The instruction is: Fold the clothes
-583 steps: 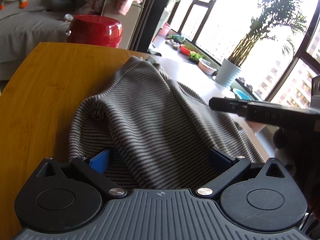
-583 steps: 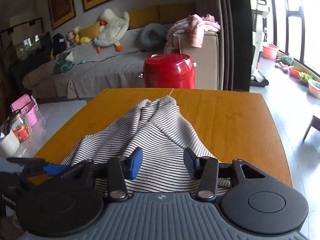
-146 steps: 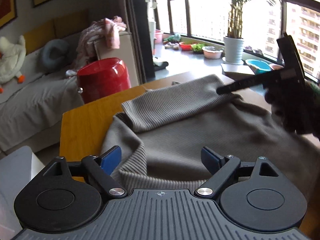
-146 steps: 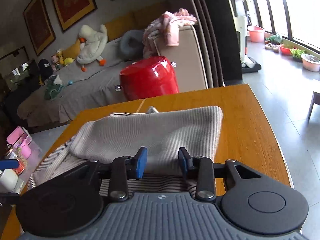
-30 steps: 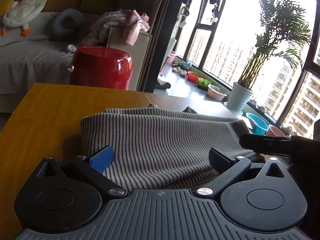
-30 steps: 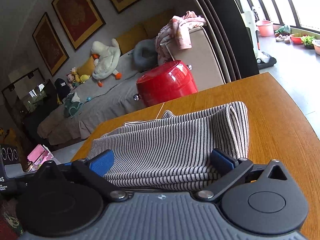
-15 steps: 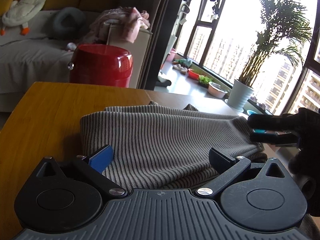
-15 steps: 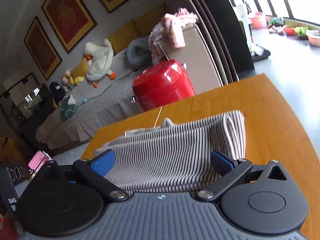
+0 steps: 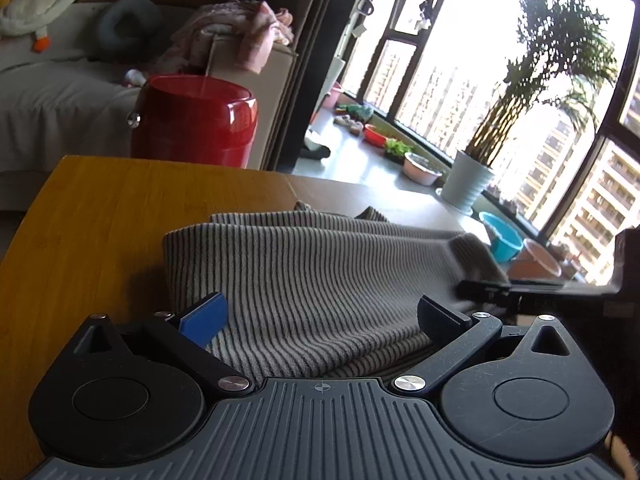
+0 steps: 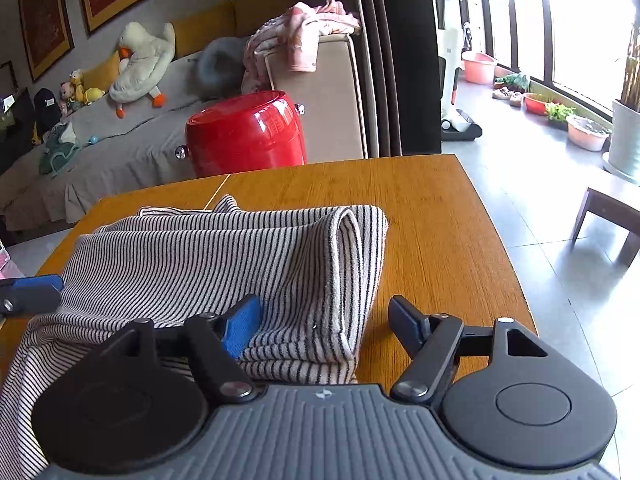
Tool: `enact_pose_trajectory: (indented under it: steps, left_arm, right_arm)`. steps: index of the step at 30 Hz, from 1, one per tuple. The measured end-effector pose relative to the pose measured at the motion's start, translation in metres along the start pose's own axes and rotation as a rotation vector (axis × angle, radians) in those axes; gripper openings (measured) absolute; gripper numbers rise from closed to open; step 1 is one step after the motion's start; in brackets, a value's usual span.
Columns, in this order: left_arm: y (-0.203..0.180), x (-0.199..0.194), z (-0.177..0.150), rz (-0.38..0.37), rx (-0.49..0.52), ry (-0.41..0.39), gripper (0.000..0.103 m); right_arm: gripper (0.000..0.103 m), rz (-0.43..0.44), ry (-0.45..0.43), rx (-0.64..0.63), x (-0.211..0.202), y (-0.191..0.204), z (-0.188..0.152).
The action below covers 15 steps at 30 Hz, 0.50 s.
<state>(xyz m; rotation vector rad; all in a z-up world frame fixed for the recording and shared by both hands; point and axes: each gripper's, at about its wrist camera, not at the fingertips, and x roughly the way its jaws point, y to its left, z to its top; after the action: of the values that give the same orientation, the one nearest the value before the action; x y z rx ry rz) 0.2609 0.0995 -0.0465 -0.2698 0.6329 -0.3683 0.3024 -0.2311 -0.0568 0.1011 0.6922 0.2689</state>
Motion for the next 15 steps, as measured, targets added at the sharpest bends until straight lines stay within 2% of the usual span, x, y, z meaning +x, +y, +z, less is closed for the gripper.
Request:
enact_pose_trajectory:
  steps: [2,4,8,10,12,15]
  left_arm:
    - [0.014,-0.015,0.010,-0.022,-0.078,-0.038,0.103]
    - [0.028,-0.014,0.019,0.016,-0.108,-0.014,0.103]
    - [0.049,0.011,0.020,0.075,-0.138,0.102,0.098]
    - [0.051,0.018,0.021,0.082,-0.123,0.098,0.094]
    - [0.052,0.025,0.025,0.062,-0.123,0.103,0.094]
    - [0.053,0.035,0.031,0.033,-0.110,0.108,0.095]
  right_arm:
    - [0.072,0.014,-0.001,0.009,0.001,-0.003,0.000]
    - [0.072,0.022,0.000,0.009,0.002,-0.003,0.001]
    - [0.072,0.039,0.000,0.014,0.002,-0.005,0.001]
    - [0.069,0.061,-0.001,0.041,0.000,-0.009,0.003]
    - [0.066,0.082,-0.020,0.073,-0.005,-0.017,0.008]
    - [0.066,0.066,-0.031,0.113,-0.001,-0.032,0.023]
